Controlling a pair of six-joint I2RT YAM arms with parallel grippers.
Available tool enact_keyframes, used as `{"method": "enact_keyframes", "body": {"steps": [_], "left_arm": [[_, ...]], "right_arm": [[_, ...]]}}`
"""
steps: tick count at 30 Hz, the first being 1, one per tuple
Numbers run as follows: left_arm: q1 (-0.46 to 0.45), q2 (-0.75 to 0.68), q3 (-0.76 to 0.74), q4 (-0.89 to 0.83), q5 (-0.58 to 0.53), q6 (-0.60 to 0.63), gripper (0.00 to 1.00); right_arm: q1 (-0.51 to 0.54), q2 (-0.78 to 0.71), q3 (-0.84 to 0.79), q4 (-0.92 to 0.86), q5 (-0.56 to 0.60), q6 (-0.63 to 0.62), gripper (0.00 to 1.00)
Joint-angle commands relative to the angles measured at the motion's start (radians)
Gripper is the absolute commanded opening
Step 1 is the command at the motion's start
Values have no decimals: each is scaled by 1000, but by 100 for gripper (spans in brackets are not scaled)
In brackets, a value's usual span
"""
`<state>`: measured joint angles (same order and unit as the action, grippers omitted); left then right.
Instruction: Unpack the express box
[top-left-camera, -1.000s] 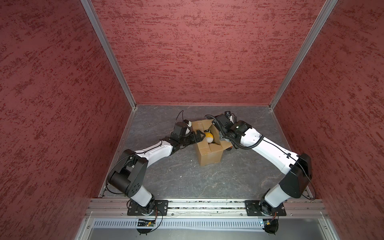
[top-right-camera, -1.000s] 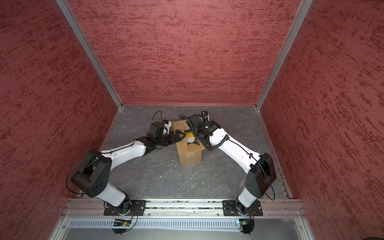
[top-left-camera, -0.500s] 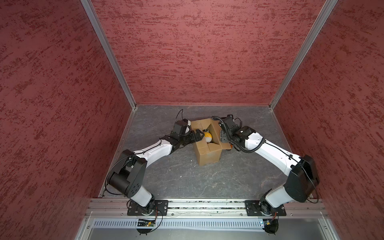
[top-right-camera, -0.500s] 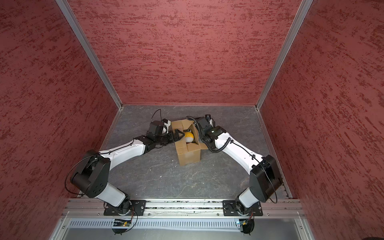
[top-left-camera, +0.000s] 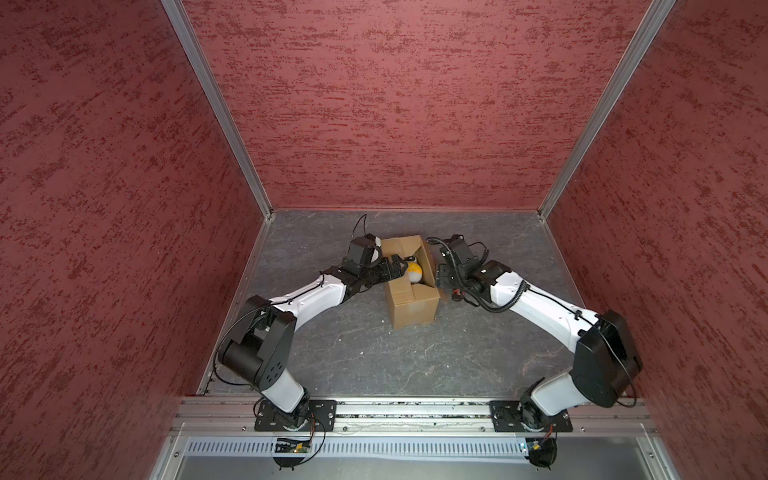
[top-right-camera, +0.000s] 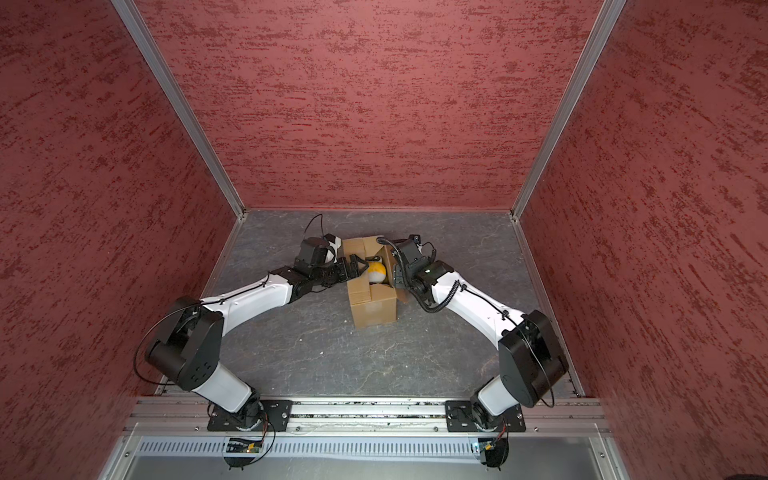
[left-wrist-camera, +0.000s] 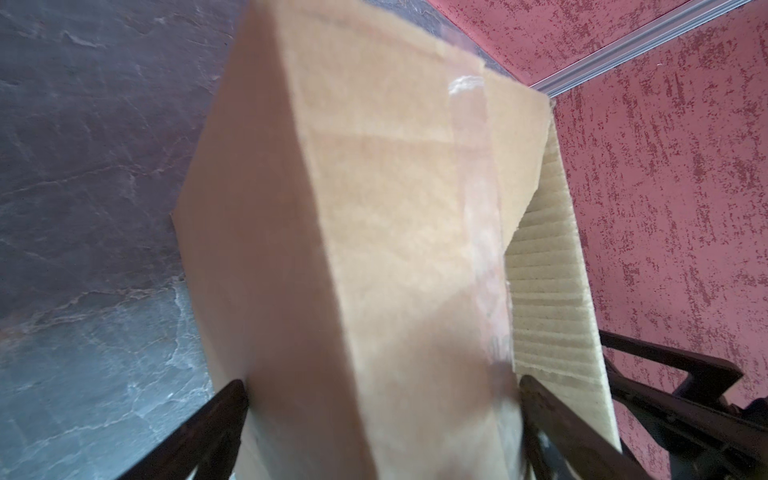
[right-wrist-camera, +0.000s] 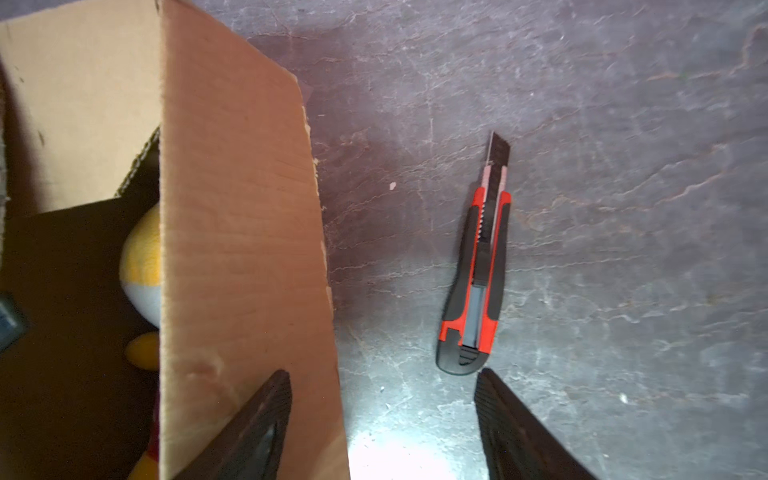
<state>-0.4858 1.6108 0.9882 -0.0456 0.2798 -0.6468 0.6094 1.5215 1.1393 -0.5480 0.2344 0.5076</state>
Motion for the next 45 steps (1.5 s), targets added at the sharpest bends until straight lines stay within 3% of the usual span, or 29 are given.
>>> {"method": "enact_keyframes", "body": {"steps": [1, 8, 13, 26, 33, 45], "left_arm": [[0, 39, 15, -15, -25, 14, 100], [-8, 44, 28, -11, -24, 9, 100], [-7, 12, 41, -46, -34, 28, 100], [-9, -126, 176, -313, -124, 153, 100], [-27, -172, 279, -502, -188, 220, 100], [-137, -25, 564, -817, -335, 316, 100]], "right_arm": [[3, -33, -30, 79, -102, 38, 72], [3, -63, -64, 108, -125, 58, 71], [3, -116, -47, 41, -59, 78, 71], [9, -190, 30, -58, 22, 58, 70], [27, -131, 143, -118, 43, 8, 71], [-1, -24, 217, -130, 65, -60, 75]]}}
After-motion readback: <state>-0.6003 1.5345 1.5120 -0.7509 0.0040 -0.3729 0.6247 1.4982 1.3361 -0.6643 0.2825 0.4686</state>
